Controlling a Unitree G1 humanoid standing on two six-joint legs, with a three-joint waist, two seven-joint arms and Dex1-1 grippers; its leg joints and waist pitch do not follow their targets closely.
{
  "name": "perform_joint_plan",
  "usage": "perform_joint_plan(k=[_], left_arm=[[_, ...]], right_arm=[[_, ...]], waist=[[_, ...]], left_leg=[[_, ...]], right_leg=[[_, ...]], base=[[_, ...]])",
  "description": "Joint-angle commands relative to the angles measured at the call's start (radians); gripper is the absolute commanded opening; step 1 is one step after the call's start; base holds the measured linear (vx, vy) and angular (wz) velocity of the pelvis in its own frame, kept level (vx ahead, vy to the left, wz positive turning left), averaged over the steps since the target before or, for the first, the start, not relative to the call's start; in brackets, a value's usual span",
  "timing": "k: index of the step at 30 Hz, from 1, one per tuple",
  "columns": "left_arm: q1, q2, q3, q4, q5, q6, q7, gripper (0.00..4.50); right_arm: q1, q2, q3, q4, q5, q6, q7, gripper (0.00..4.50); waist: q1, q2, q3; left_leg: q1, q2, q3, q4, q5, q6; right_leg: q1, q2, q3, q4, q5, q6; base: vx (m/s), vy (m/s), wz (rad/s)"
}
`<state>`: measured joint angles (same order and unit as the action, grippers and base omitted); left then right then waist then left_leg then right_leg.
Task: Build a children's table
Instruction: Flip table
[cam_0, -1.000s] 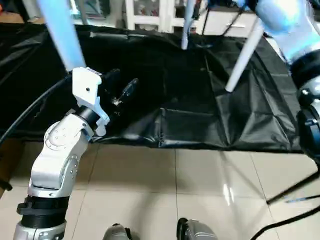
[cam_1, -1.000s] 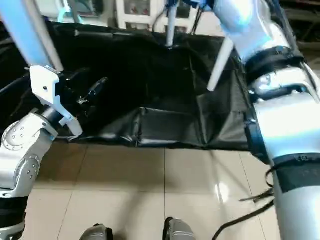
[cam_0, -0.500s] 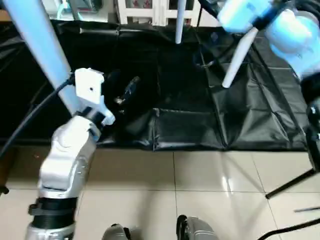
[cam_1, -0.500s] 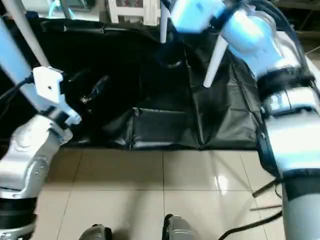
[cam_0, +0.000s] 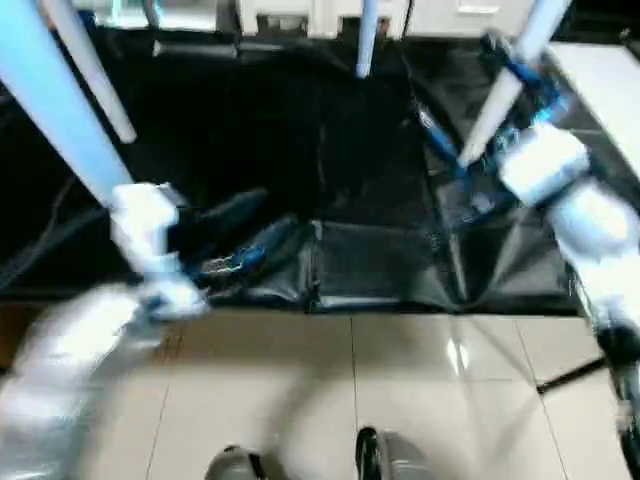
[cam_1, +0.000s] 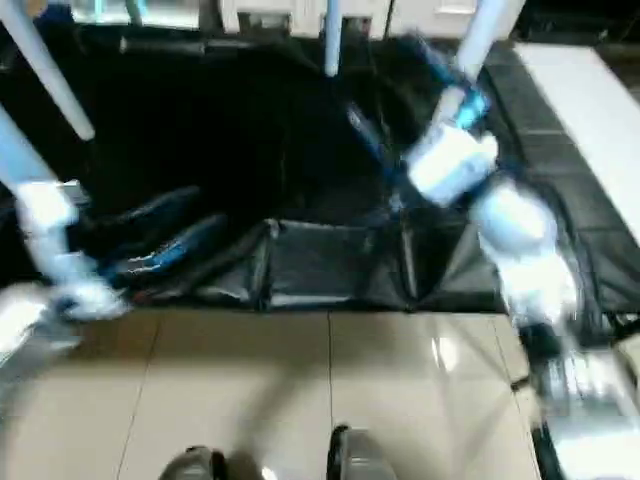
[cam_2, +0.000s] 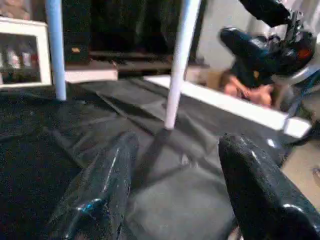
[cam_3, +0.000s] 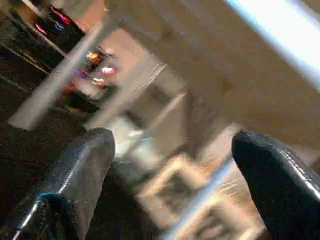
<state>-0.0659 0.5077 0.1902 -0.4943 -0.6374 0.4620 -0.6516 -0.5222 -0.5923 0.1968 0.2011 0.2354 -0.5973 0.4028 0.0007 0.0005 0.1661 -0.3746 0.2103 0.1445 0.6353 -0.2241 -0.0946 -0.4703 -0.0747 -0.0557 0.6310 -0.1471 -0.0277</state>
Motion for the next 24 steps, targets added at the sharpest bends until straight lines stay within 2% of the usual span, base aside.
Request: perform_joint_plan(k=[1, 2, 3, 4, 5, 7, 9, 10, 11, 12, 13, 15, 17, 19, 20, 21, 22, 24], left_arm=[[0.019, 0.031, 0.033, 0.009, -0.017, 0.022, -0.036, 2.95], [0.034, 0.069, 0.058, 0.031, -0.003, 0.016, -0.047, 2.95], [0.035, 0.073, 0.061, 0.033, -0.002, 0.016, -0.047, 2.95], [0.033, 0.099, 0.085, 0.081, 0.032, -0.010, -0.050, 2.95], [0.031, 0.106, 0.092, 0.097, 0.045, -0.020, -0.050, 2.95], [0.018, 0.121, 0.117, 0.149, 0.071, -0.047, -0.051, 2.95], [-0.007, 0.124, 0.131, 0.199, 0.091, -0.077, -0.044, 2.95], [-0.033, 0.131, 0.138, 0.249, 0.107, -0.105, -0.039, 2.95], [-0.041, 0.134, 0.139, 0.265, 0.114, -0.114, -0.037, 2.95], [-0.054, 0.137, 0.138, 0.290, 0.127, -0.131, -0.034, 2.95], [-0.084, 0.142, 0.137, 0.340, 0.142, -0.159, -0.032, 2.95], [-0.113, 0.149, 0.134, 0.392, 0.159, -0.191, -0.030, 2.95], [-0.182, 0.160, 0.120, 0.499, 0.206, -0.260, -0.023, 2.95], [-0.238, 0.165, 0.106, 0.580, 0.246, -0.310, -0.017, 2.95], [-0.274, 0.162, 0.098, 0.626, 0.260, -0.337, -0.025, 2.95], [-0.316, 0.160, 0.086, 0.677, 0.276, -0.365, -0.030, 2.95], [-0.338, 0.157, 0.082, 0.705, 0.280, -0.382, -0.040, 2.95], [-0.381, 0.152, 0.071, 0.762, 0.285, -0.409, -0.062, 2.95]], right_arm=[[0.041, -0.004, 0.053, -0.104, 0.154, 0.142, 0.076, 4.15], [0.092, -0.023, 0.091, -0.182, 0.253, 0.240, 0.131, 4.15], [0.098, -0.025, 0.094, -0.191, 0.262, 0.251, 0.137, 4.15], [0.138, -0.056, 0.139, -0.242, 0.309, 0.316, 0.191, 4.15], [0.149, -0.065, 0.154, -0.255, 0.320, 0.334, 0.209, 4.15], [0.180, -0.091, 0.187, -0.291, 0.341, 0.375, 0.250, 4.15], [0.199, -0.101, 0.195, -0.314, 0.353, 0.401, 0.266, 4.15], [0.217, -0.097, 0.187, -0.337, 0.355, 0.429, 0.269, 4.15], [0.221, -0.095, 0.184, -0.341, 0.354, 0.436, 0.268, 4.15], [0.226, -0.092, 0.179, -0.348, 0.353, 0.447, 0.268, 4.15], [0.233, -0.088, 0.170, -0.361, 0.354, 0.468, 0.267, 4.15], [0.240, -0.092, 0.156, -0.391, 0.372, 0.516, 0.267, 4.15], [0.243, -0.098, 0.143, -0.414, 0.380, 0.555, 0.260, 4.15], [0.241, -0.101, 0.138, -0.417, 0.376, 0.562, 0.250, 4.15], [0.241, -0.099, 0.131, -0.415, 0.368, 0.565, 0.244, 4.15], [0.241, -0.096, 0.124, -0.409, 0.357, 0.566, 0.237, 4.15], [0.242, -0.093, 0.118, -0.407, 0.349, 0.567, 0.235, 4.15], [0.243, -0.086, 0.104, -0.404, 0.337, 0.574, 0.226, 4.15]], waist=[[-0.002, 0.001, -0.061], [0.000, 0.000, -0.061], [-0.001, -0.001, -0.059], [0.000, -0.002, -0.058], [0.003, -0.002, -0.055], [0.003, -0.003, -0.055], [0.006, -0.002, -0.059], [0.007, -0.009, -0.059], [0.010, -0.004, -0.058], [0.008, -0.004, -0.061], [0.008, -0.006, -0.059], [0.012, -0.005, -0.063], [0.012, -0.006, -0.064], [0.015, -0.005, -0.065], [0.017, -0.004, -0.068], [0.018, -0.008, -0.068], [0.021, -0.008, -0.069], [0.025, -0.006, -0.075]], left_leg=[[0.000, -0.008, 0.018, -0.088, -0.298, 0.073], [0.004, -0.013, 0.016, -0.089, -0.310, 0.057], [0.004, -0.013, 0.015, -0.090, -0.309, 0.056], [0.002, -0.013, 0.015, -0.092, -0.309, 0.053], [0.004, -0.017, 0.015, -0.091, -0.311, 0.053], [0.003, -0.017, 0.014, -0.094, -0.298, 0.047], [0.001, -0.014, 0.012, -0.101, -0.278, 0.043], [-0.002, -0.014, 0.012, -0.106, -0.255, 0.050], [0.002, -0.013, 0.013, -0.106, -0.254, 0.051], [0.006, -0.011, 0.015, -0.105, -0.253, 0.046], [0.001, -0.012, 0.014, -0.107, -0.249, 0.045], [0.006, -0.012, 0.015, -0.106, -0.236, 0.040], [0.004, -0.011, 0.015, -0.107, -0.220, 0.039], [0.009, -0.014, 0.018, -0.104, -0.206, 0.043], [0.009, -0.013, 0.018, -0.102, -0.188, 0.041], [0.005, -0.014, 0.018, -0.102, -0.169, 0.040], [0.007, -0.014, 0.020, -0.100, -0.167, 0.038], [0.003, -0.011, 0.020, -0.098, -0.116, 0.035]], right_leg=[[0.072, -0.014, 0.027, -0.083, -0.426, -0.117], [0.069, -0.014, 0.031, -0.092, -0.475, -0.075], [0.067, -0.013, 0.033, -0.094, -0.484, -0.066], [0.065, -0.015, 0.033, -0.096, -0.498, -0.060], [0.062, -0.013, 0.034, -0.106, -0.546, -0.033], [0.060, -0.016, 0.037, -0.112, -0.574, -0.021], [0.064, -0.020, 0.039, -0.112, -0.550, -0.032], [0.066, -0.017, 0.042, -0.113, -0.522, -0.035], [0.061, -0.014, 0.044, -0.116, -0.516, -0.036], [0.059, -0.016, 0.046, -0.112, -0.480, -0.057], [0.064, -0.016, 0.047, -0.112, -0.470, -0.062], [0.064, -0.017, 0.050, -0.106, -0.421, -0.080], [0.069, -0.016, 0.052, -0.102, -0.372, -0.102], [0.066, -0.015, 0.052, -0.103, -0.349, -0.112], [0.069, -0.017, 0.054, -0.099, -0.323, -0.126], [0.072, -0.017, 0.055, -0.095, -0.296, -0.138], [0.071, -0.017, 0.055, -0.095, -0.290, -0.142], [0.078, -0.020, 0.058, -0.080, -0.198, -0.178]], base=[[0.000, 0.000, 0.00], [0.000, 0.000, 0.00], [0.000, 0.000, 0.00], [0.000, 0.000, 0.00], [0.000, 0.000, 0.00], [0.000, 0.000, 0.00], [0.000, 0.000, 0.00], [0.000, 0.000, 0.00], [0.000, 0.000, 0.00], [0.000, 0.000, 0.00], [0.000, 0.000, 0.00], [0.000, 0.000, 0.00], [0.000, 0.000, 0.00], [0.000, 0.000, 0.00], [0.000, 0.000, 0.00], [0.000, 0.000, 0.00], [0.000, 0.000, 0.00], [0.000, 0.000, 0.00]])
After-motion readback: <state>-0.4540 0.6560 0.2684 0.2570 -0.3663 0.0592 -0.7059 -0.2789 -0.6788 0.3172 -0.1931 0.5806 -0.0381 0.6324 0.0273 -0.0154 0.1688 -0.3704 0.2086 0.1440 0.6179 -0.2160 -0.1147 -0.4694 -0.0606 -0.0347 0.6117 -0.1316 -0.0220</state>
